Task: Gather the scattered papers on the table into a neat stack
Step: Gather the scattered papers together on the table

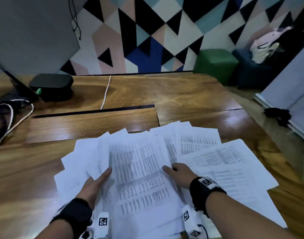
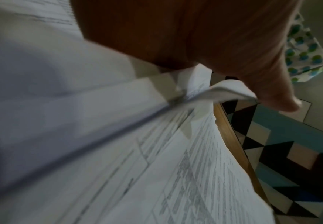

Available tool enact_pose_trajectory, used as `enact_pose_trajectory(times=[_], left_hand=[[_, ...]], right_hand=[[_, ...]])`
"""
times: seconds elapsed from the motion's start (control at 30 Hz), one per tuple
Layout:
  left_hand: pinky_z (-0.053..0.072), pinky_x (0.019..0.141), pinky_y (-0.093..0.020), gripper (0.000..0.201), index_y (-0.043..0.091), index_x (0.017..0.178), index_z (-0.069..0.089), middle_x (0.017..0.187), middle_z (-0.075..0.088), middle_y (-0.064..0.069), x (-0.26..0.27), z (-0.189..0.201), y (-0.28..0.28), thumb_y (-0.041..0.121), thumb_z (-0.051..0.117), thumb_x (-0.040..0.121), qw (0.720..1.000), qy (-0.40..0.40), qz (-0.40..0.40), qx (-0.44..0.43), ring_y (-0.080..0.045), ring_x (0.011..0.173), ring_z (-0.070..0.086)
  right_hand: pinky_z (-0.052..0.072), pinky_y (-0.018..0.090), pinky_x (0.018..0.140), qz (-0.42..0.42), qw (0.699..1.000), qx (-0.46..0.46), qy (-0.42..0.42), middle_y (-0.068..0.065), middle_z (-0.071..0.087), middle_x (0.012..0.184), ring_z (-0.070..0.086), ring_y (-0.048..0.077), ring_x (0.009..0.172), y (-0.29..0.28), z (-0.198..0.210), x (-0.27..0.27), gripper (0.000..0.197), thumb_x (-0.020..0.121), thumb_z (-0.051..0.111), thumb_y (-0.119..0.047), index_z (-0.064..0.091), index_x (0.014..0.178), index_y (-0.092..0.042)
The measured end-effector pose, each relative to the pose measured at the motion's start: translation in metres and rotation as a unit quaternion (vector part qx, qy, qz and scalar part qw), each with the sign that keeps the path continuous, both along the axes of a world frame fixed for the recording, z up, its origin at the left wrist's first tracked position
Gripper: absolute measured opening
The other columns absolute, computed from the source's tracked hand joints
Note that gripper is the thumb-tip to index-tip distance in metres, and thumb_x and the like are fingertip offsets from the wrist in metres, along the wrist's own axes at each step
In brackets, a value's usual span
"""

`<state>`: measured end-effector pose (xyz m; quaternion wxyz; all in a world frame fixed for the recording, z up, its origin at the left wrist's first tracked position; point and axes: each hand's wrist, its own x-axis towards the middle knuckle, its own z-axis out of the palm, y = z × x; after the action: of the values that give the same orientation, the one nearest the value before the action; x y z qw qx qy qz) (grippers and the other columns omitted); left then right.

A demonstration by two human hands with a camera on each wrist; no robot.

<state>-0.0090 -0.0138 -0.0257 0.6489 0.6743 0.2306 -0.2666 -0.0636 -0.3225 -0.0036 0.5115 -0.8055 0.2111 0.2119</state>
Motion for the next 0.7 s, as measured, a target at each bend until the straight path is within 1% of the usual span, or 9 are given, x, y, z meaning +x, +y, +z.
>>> enact_pose_trajectory(times=[0.03,0.1,0.13,0.2,0.27,0.33,0.47,0.53,0.7], left_hand=[[0.042,0.106,-0.046,0.086,0.021,0.126,0.061,0.119,0.071,0.003,-0.001,0.001,-0.002,0.064,0.082,0.053,1.000,-0.020,-0.006,0.002,-0.024,0.114,0.063],[0.040,0.107,-0.043,0.076,0.020,0.125,0.057,0.123,0.066,0.002,-0.004,0.003,-0.006,0.052,0.084,0.062,0.999,-0.041,-0.007,0.014,-0.023,0.115,0.060],[0.039,0.106,-0.041,0.068,0.018,0.124,0.053,0.123,0.063,0.000,-0.005,0.002,-0.006,0.040,0.085,0.068,0.998,-0.048,0.002,0.034,-0.022,0.114,0.058],[0.046,0.100,-0.045,0.062,0.007,0.121,0.051,0.119,0.064,-0.009,-0.005,-0.004,-0.004,0.017,0.085,0.071,0.996,-0.056,0.021,0.066,-0.027,0.107,0.062],[0.057,0.079,-0.048,0.046,-0.003,0.112,0.053,0.104,0.068,-0.021,-0.004,-0.006,-0.002,0.005,0.080,0.075,0.994,-0.047,0.035,0.089,-0.034,0.088,0.068],[0.055,0.063,-0.038,0.030,-0.004,0.103,0.055,0.095,0.068,-0.022,-0.005,-0.008,0.000,-0.001,0.074,0.080,0.992,-0.040,0.044,0.109,-0.033,0.076,0.067],[0.053,0.064,-0.035,0.019,-0.001,0.097,0.059,0.091,0.069,-0.021,-0.008,-0.011,-0.001,0.000,0.071,0.082,0.989,-0.052,0.063,0.127,-0.033,0.075,0.068],[0.054,0.068,-0.038,0.020,-0.002,0.098,0.061,0.090,0.069,-0.020,-0.007,-0.014,0.000,0.001,0.071,0.082,0.988,-0.049,0.064,0.132,-0.034,0.077,0.068],[0.054,0.066,-0.036,0.018,-0.001,0.095,0.062,0.089,0.070,-0.020,-0.007,-0.015,0.001,0.001,0.073,0.081,0.987,-0.050,0.067,0.140,-0.034,0.076,0.069]], right_hand=[[0.040,0.030,0.065,0.005,0.998,-0.065,-0.025,0.000,0.048,0.071,0.049,0.018,0.067,-0.015,-0.002,-0.001,0.035,0.093,0.059,-0.041,0.047,0.073,-0.015],[0.045,0.033,0.084,0.032,0.977,-0.210,-0.028,0.003,0.059,0.101,0.058,0.022,0.096,-0.048,-0.002,-0.006,0.018,0.089,0.063,-0.036,0.058,0.095,-0.019],[0.045,0.034,0.094,0.070,0.957,-0.280,-0.002,0.005,0.055,0.122,0.054,0.024,0.113,-0.063,-0.003,-0.010,0.037,0.084,0.066,-0.039,0.056,0.114,-0.020],[0.043,0.041,0.102,0.148,0.912,-0.376,0.065,0.002,0.041,0.140,0.045,0.026,0.126,-0.086,0.000,-0.019,0.075,0.071,0.071,-0.051,0.043,0.134,-0.022],[0.045,0.042,0.099,0.183,0.885,-0.419,0.090,0.001,0.042,0.136,0.045,0.026,0.124,-0.097,0.001,-0.025,0.089,0.063,0.074,-0.060,0.037,0.135,-0.022],[0.046,0.040,0.093,0.191,0.881,-0.423,0.088,0.003,0.050,0.126,0.049,0.026,0.115,-0.100,-0.002,-0.024,0.083,0.061,0.077,-0.059,0.039,0.125,-0.022],[0.041,0.034,0.082,0.235,0.870,-0.424,0.089,-0.001,0.049,0.108,0.045,0.022,0.104,-0.102,0.000,-0.019,0.048,0.062,0.075,-0.057,0.045,0.089,-0.030],[0.039,0.032,0.079,0.254,0.870,-0.416,0.075,-0.002,0.043,0.108,0.042,0.020,0.102,-0.103,-0.002,-0.018,0.046,0.060,0.075,-0.058,0.038,0.075,-0.034],[0.045,0.034,0.086,0.238,0.890,-0.387,0.036,-0.007,0.044,0.107,0.045,0.017,0.100,-0.103,-0.004,-0.013,0.079,0.055,0.084,-0.054,0.042,0.117,-0.028]])
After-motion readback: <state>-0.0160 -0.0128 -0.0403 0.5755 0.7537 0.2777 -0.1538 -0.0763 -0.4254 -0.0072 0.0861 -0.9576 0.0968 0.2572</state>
